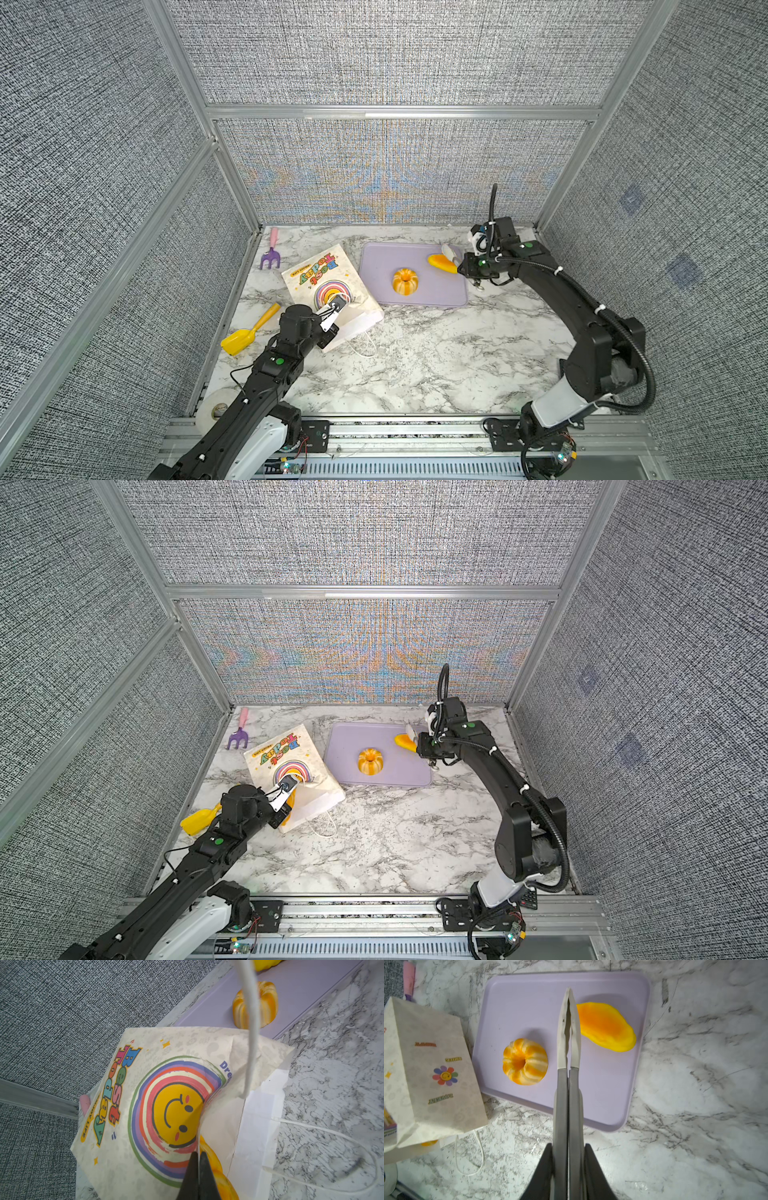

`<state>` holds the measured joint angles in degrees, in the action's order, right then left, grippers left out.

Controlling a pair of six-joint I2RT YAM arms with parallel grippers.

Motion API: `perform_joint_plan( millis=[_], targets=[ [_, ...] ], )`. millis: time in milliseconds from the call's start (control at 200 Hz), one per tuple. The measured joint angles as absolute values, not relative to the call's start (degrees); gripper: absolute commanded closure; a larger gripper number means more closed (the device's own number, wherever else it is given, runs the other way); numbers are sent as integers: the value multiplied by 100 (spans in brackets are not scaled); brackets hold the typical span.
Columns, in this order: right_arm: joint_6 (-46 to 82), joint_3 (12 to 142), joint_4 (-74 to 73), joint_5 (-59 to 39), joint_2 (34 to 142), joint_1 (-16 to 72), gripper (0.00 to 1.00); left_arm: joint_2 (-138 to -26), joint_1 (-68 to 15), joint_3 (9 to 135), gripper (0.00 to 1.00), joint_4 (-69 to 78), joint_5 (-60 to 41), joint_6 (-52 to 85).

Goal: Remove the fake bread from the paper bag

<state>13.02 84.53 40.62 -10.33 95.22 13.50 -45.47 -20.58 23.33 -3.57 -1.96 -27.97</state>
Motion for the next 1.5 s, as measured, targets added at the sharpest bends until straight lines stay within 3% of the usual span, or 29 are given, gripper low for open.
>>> perform_joint_plan(
  millis=[200,410,640,890,1171,1381,1501],
  targets=[
    [1288,8761,4077,-740,10108,1315,100,-4545,-2058,2333,100,-357,-196,-2783],
    [1378,8093,3972,-475,10055,1404,100,-4591,-2058,2333,100,-355,-209,-2783],
    [1756,6755,3240,-325,9417,1896,100,-4657,-2058,2333,100,-357,-211,-2786],
    [2753,5509,3334,-217,7964,3048,100,-4648,-2058,2333,100,-360,-213,-2786],
    [3317,5948,3948,268,6849,3736,100,-4676,-2058,2338,100,-357,-257,-2783],
    [2840,6720,4211,331,7159,3402,100,-4674,-2058,2364,100,-362,-274,-2775],
    [2661,6871,4154,-169,7260,3489,100,-4685,-2058,2364,100,-357,-296,-2744]
  ],
)
